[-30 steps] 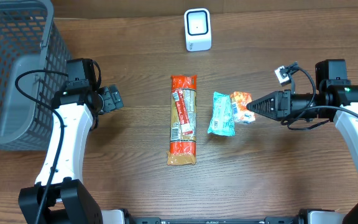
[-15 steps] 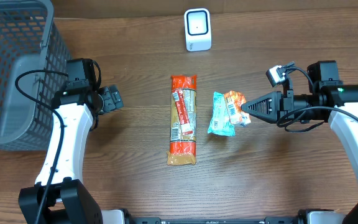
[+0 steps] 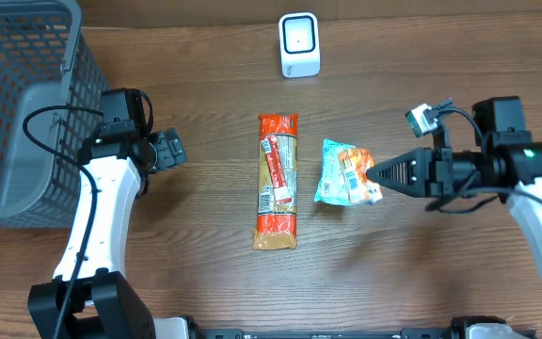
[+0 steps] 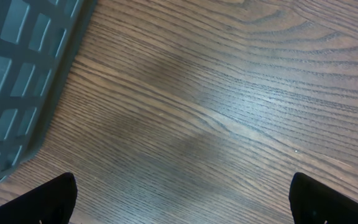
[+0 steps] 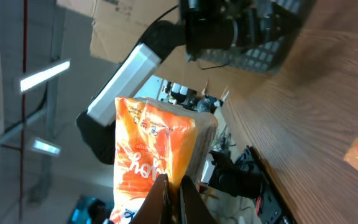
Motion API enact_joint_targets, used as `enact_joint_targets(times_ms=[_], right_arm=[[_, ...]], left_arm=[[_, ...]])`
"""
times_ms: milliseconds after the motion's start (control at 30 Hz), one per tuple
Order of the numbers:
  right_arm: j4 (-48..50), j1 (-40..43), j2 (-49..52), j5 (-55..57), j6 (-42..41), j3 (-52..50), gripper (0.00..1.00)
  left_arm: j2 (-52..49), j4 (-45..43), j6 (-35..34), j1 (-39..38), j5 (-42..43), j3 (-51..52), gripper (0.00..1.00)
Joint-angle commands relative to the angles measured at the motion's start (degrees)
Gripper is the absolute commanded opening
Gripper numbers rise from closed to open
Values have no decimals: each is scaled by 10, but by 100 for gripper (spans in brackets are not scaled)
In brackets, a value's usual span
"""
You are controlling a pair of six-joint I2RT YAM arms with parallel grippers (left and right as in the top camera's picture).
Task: Scan the item barcode
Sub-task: 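Lift the orange packet and pull it rightward away from the teal pack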
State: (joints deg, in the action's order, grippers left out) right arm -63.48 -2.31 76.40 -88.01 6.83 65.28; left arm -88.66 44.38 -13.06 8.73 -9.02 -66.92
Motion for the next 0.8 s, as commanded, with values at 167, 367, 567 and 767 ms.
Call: enact_joint_targets(times_ms=[167,367,567,767], right_arm=[[4,-2,-41,-19,-14,19,4],[23,-2,-41,-19,-14,19,4],[53,-3,-41,86,-14,19,4],[53,-3,-39,369,-15,19,4]], left_arm=[[10,0,13,-1,1,-9,100],[10,0,13,-1,1,-9,100],[10,0,13,-1,1,-9,100],[10,0,13,-1,1,-9,100]])
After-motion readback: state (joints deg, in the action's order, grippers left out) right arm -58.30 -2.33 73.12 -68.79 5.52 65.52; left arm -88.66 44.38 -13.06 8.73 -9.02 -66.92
